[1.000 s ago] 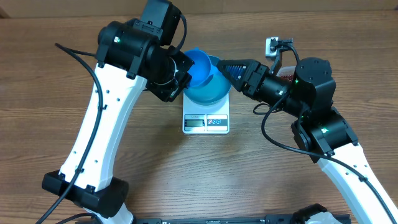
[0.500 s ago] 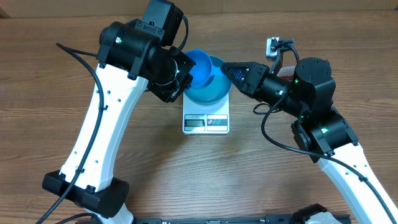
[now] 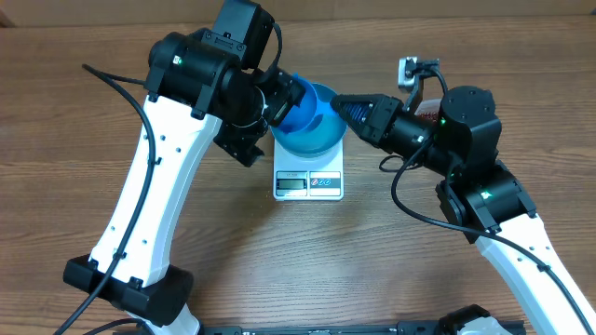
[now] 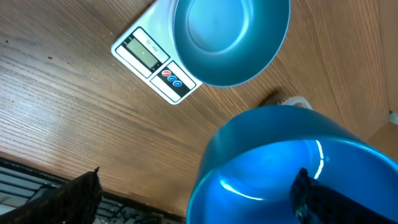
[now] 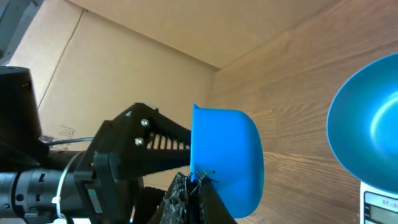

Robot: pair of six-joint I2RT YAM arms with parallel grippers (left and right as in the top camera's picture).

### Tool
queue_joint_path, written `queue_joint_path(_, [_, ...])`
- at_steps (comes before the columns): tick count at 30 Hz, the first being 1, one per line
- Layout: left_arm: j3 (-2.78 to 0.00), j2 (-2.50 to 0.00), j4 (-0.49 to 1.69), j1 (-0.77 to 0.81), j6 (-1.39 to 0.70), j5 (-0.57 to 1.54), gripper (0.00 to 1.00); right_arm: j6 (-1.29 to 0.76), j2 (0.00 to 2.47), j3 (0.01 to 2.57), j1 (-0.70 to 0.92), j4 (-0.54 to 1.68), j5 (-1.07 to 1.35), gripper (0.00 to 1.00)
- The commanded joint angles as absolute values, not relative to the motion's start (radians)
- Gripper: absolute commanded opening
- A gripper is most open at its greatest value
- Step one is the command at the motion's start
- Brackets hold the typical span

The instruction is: Scoop item into bowl and weigh 150g on scale

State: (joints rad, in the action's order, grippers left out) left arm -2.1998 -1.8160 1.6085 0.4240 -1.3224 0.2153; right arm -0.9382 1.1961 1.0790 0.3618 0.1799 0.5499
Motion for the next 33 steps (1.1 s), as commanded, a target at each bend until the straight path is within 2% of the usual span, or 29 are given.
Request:
queue_joint_path(1, [-2.202,-1.824,1.61,0.418,-1.322,0.221,0.99,-0.923,1.195,1.1,0.365,0.197,0.517,0.04])
queue_joint_path(13, [-2.291,-1.815,1.597,0.358,-1.063,0.339,1.0,-0.815,1.193,1.1,0.362,0.393,0.331,0.04])
queue_joint_path(20, [-2.359,-1.799,1.618,0.311,-0.8,0.337,0.99,-0.713,1.126,1.107,0.338,0.503,0.182,0.04])
queue_joint_path(25, [-2.359,-1.797,1.619,0.29,-0.657,0.332,1.0,-0.609,1.042,1.172,0.334,0.691,-0.008,0.04])
queue_joint_path(33, [-2.359,-1.798,1.618,0.29,-0.635,0.224,1.0,-0.538,0.964,1.314,0.334,1.033,-0.251,0.04])
